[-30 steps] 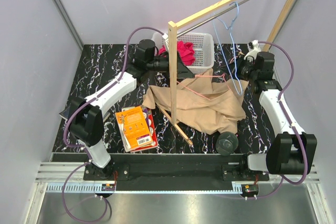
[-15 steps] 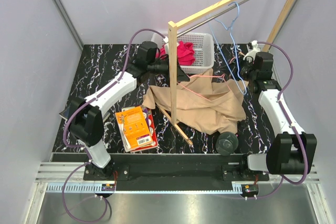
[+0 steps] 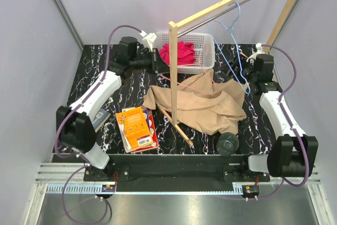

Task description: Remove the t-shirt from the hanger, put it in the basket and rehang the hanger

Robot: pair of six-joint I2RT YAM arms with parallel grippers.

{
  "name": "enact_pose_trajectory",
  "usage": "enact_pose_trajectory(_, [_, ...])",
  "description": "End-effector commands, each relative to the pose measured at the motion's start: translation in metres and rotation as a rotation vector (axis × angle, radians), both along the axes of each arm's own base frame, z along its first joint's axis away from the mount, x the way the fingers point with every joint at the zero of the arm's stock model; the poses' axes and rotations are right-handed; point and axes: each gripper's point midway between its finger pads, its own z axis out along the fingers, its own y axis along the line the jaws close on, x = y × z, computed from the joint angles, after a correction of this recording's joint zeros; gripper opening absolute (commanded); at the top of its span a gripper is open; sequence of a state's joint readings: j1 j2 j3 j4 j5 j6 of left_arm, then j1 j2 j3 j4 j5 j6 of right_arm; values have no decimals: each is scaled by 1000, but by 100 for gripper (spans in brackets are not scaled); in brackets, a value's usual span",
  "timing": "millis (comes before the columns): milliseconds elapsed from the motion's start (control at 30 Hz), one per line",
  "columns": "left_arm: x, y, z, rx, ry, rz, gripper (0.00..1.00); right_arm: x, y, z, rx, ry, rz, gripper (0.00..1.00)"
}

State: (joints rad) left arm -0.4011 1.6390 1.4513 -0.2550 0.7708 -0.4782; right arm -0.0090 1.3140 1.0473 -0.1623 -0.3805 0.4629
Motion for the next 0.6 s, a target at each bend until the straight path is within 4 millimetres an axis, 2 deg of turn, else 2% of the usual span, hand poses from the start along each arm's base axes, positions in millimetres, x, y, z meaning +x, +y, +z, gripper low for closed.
enact_pose_trajectory(0, [-12,31,48,-47,-100,73,0,-2,-11,2,1,0,-73,75])
enact_pose_trajectory(267, [-21,85,74,-57,-185,226,0,-10,-8,-3,15,14,-57,78])
enact_pose_trajectory(467, [-32,128,86,-63,-191,322,0,-17,-10,2,9,1,-59,79])
enact_pose_trajectory(533, [-34,148,94,-80,-196,369,0,-20,-14,5,3,-5,-72,81])
enact_pose_trajectory(567, [-37,152,99,-95,-205,359,0,-20,-16,6,7,-5,-80,82])
